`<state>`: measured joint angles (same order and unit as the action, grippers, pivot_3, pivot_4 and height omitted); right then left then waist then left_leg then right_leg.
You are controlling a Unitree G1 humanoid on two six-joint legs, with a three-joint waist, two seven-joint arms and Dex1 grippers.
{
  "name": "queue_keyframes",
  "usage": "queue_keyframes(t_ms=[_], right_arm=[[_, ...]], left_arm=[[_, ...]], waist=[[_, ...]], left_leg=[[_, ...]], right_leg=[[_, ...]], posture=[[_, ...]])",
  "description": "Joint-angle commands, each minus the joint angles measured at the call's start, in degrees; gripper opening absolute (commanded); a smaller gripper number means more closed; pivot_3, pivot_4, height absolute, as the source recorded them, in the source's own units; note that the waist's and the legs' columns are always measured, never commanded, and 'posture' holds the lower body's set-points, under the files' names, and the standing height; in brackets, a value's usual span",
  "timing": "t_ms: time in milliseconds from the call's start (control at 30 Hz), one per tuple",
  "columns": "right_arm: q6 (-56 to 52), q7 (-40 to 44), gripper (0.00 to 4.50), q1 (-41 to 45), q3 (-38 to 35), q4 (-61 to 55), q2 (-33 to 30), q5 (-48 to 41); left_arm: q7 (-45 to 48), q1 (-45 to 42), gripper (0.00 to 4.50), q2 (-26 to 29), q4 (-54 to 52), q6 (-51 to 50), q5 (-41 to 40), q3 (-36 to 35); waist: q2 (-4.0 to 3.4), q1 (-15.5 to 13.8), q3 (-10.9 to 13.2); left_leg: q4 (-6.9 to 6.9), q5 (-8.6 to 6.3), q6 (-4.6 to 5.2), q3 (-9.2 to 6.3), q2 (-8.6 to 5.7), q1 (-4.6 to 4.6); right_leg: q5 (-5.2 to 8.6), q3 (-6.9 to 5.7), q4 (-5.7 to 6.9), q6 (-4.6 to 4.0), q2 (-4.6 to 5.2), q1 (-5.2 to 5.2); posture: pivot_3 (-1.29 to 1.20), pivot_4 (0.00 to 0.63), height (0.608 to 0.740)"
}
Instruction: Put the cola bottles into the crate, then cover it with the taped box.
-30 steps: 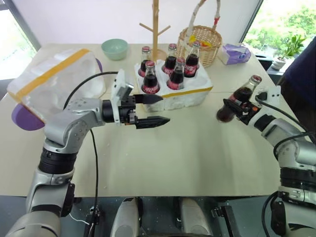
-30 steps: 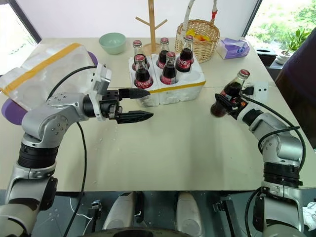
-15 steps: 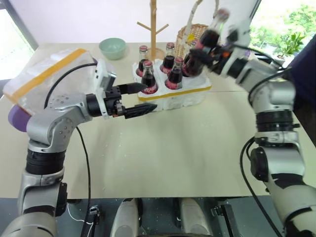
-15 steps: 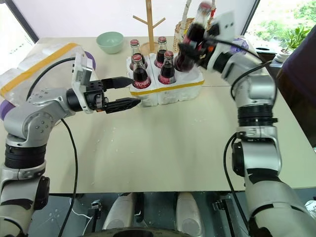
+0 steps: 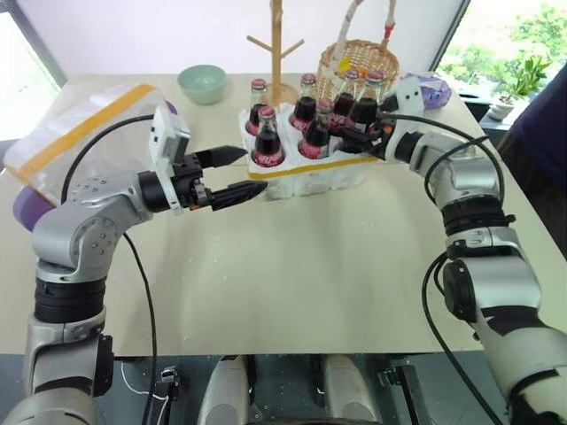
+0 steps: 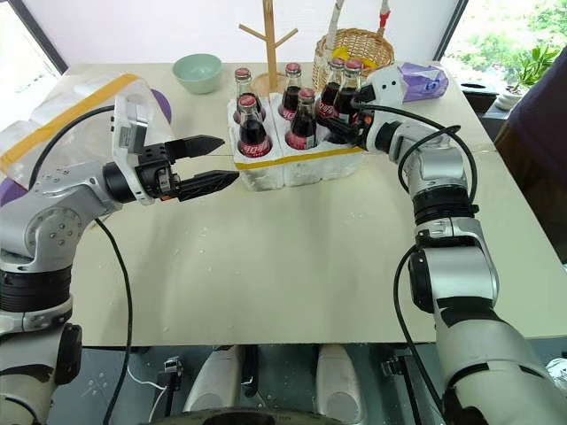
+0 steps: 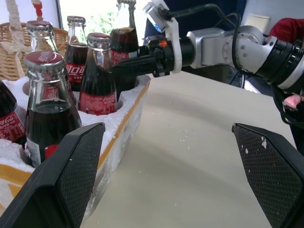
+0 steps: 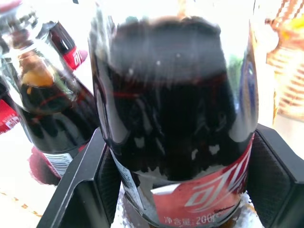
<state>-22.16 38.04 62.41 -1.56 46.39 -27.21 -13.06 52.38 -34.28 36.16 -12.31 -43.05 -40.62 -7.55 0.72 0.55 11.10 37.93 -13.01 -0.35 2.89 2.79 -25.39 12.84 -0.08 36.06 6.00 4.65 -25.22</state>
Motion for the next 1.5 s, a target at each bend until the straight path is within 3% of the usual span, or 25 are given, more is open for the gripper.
queue_keyframes(t_ms=[33, 167, 300, 433, 567, 667, 800, 967, 1067, 1200, 1367, 1500], right_arm=[[-0.8, 0.9, 4.45, 1.4, -1.5, -0.9, -1.6, 0.2], [-5.1, 7.4, 4.45, -1.8, -2.2, -11.8, -5.2, -2.2], [-13.3, 18.4, 4.45, -7.6, -2.9, -30.3, -16.5, -6.6], [-20.7, 26.3, 4.45, -9.7, -4.8, -39.3, -26.9, -11.7], [-27.8, 34.0, 4.45, -7.0, -10.4, -43.6, -32.6, -22.0], [-30.7, 35.6, 4.45, -4.9, -12.2, -45.2, -33.8, -26.5], [-34.0, 36.3, 4.45, -4.3, -13.4, -48.3, -34.2, -31.4], [-33.0, 35.4, 4.45, -7.4, -12.5, -51.1, -34.2, -31.8], [-33.7, 32.5, 4.45, -9.7, -13.7, -53.4, -33.1, -32.6], [-34.6, 30.0, 4.45, -12.1, -15.3, -56.1, -33.0, -34.3], [-36.2, 26.3, 4.45, -12.9, -17.4, -57.7, -33.7, -36.6], [-37.2, 24.6, 4.45, -13.8, -18.9, -58.9, -34.5, -38.2]], left_arm=[[0.5, -1.8, 4.50, 1.5, -0.5, 1.4, 0.2, -0.7], [2.2, -0.3, 4.50, 6.5, -2.4, 0.2, -0.2, -2.7], [7.4, 4.7, 4.50, 20.2, -3.2, -3.5, -2.3, -12.0], [16.6, 14.0, 4.50, 33.8, 0.8, -7.8, -2.2, -26.0], [33.2, 29.5, 4.50, 44.6, 13.0, -6.6, 9.0, -40.5], [38.2, 36.2, 4.50, 48.5, 23.9, -0.6, 16.4, -42.4], [39.6, 40.5, 4.50, 52.3, 38.2, 10.1, 20.2, -36.0], [37.9, 25.4, 4.50, 55.2, 50.5, 20.0, 22.9, -18.3], [35.3, 2.2, 4.50, 49.8, 59.2, 26.1, 34.8, -1.5], [36.2, -16.4, 4.50, 43.3, 70.3, 29.9, 44.6, 9.4], [34.1, -25.4, 4.50, 38.0, 80.1, 34.5, 52.0, 16.1], [32.1, -30.0, 4.50, 34.2, 84.0, 34.5, 54.0, 17.4]], waist=[[0.01, 0.2, 0.0], [0.00, 0.3, 0.0], [-0.02, 0.3, 0.0], [-0.03, 0.8, 0.1], [-0.08, 1.4, 0.0], [-0.08, 1.6, 0.0], [-0.06, 1.9, 0.0], [0.09, 1.6, -0.1], [0.06, 1.0, -0.1], [0.10, -0.1, -0.1], [0.24, 0.2, -0.1], [0.26, 0.1, -0.1]], left_leg=[[0.00, 0.00, 0.00, 0.01, -0.01, 0.00], [-0.02, 0.00, 0.00, -0.01, 0.01, 0.03], [-0.15, 0.00, 0.00, 0.02, 0.03, -0.04], [-0.23, -0.01, -0.01, 0.09, 0.07, 0.05], [-0.51, 0.01, -0.10, 0.23, 0.10, 0.24], [-0.71, 0.05, -0.17, 0.25, 0.10, 0.35], [-0.86, 0.04, -0.19, 0.28, 0.14, 0.37], [-0.78, 0.07, -0.22, 0.32, 0.14, -0.06], [-0.72, 0.08, -0.21, 0.48, 0.14, -0.10], [-0.63, 0.12, -0.20, 0.51, 0.13, 0.02], [-0.49, 0.12, -0.20, 0.50, 0.14, -0.05], [-0.50, 0.12, -0.20, 0.47, 0.15, -0.05]], right_leg=[[0.00, 0.01, 0.00, 0.00, 0.01, 0.00], [0.00, 0.00, 0.03, 0.00, -0.01, -0.03], [0.02, 0.01, 0.01, 0.00, -0.02, -0.18], [0.15, 0.00, -0.03, -0.18, -0.01, -0.21], [0.34, 0.00, -0.09, -0.51, 0.04, -0.24], [0.43, -0.01, -0.06, -0.66, 0.06, -0.26], [0.50, -0.03, -0.07, -0.79, 0.10, -0.36], [0.49, -0.03, 0.06, -0.82, 0.12, -0.78], [0.46, 0.00, 0.11, -0.79, 0.10, -0.84], [0.22, 0.01, 0.31, -0.37, 0.02, -0.73], [0.19, 0.01, 0.33, -0.30, 0.05, -0.74], [0.19, 0.02, 0.32, -0.31, 0.05, -0.75]], posture=[[0.00, 0.150, 0.740], [0.00, 0.150, 0.740], [0.00, 0.150, 0.740], [0.00, 0.150, 0.740], [0.00, 0.150, 0.740], [0.00, 0.150, 0.740], [0.00, 0.150, 0.740], [0.00, 0.150, 0.740], [0.00, 0.150, 0.740], [0.00, 0.150, 0.740], [0.00, 0.150, 0.740], [0.00, 0.150, 0.740]])
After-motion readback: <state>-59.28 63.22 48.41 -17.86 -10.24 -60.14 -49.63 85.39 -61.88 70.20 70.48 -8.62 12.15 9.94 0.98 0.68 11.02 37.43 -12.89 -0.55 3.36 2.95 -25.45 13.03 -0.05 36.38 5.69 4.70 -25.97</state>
